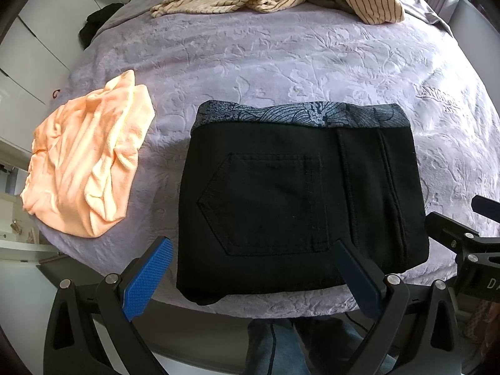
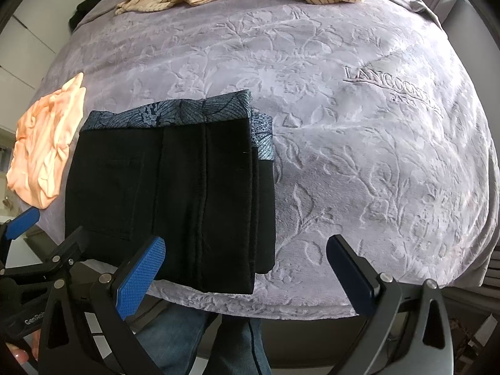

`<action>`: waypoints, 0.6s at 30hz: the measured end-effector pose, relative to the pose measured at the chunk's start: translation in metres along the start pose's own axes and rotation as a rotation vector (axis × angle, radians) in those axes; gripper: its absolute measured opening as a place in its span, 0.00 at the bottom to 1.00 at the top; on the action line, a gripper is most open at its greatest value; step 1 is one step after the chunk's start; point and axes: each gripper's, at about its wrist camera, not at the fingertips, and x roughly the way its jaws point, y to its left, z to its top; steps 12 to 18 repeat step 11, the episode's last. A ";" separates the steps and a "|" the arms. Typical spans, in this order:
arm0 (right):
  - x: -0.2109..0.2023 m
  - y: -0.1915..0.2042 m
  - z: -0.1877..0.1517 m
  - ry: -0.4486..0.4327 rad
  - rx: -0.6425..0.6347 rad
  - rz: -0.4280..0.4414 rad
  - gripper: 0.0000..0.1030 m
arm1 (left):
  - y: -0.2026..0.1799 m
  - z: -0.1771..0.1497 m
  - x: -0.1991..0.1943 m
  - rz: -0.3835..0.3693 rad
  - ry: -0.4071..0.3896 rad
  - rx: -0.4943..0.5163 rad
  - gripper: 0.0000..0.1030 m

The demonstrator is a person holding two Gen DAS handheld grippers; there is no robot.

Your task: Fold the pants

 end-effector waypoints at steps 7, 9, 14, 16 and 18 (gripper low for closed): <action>0.002 0.000 0.002 0.004 -0.002 0.002 1.00 | 0.001 0.001 0.001 -0.005 -0.008 -0.012 1.00; 0.002 0.000 0.002 0.004 0.000 0.003 1.00 | 0.002 0.001 0.001 -0.013 -0.007 -0.012 1.00; 0.003 0.000 0.003 0.006 -0.001 0.003 1.00 | 0.003 0.002 0.002 -0.011 -0.005 -0.008 1.00; 0.003 0.000 0.003 0.006 -0.001 0.003 1.00 | 0.003 0.002 0.002 -0.011 -0.005 -0.008 1.00; 0.003 0.000 0.003 0.006 -0.001 0.003 1.00 | 0.003 0.002 0.002 -0.011 -0.005 -0.008 1.00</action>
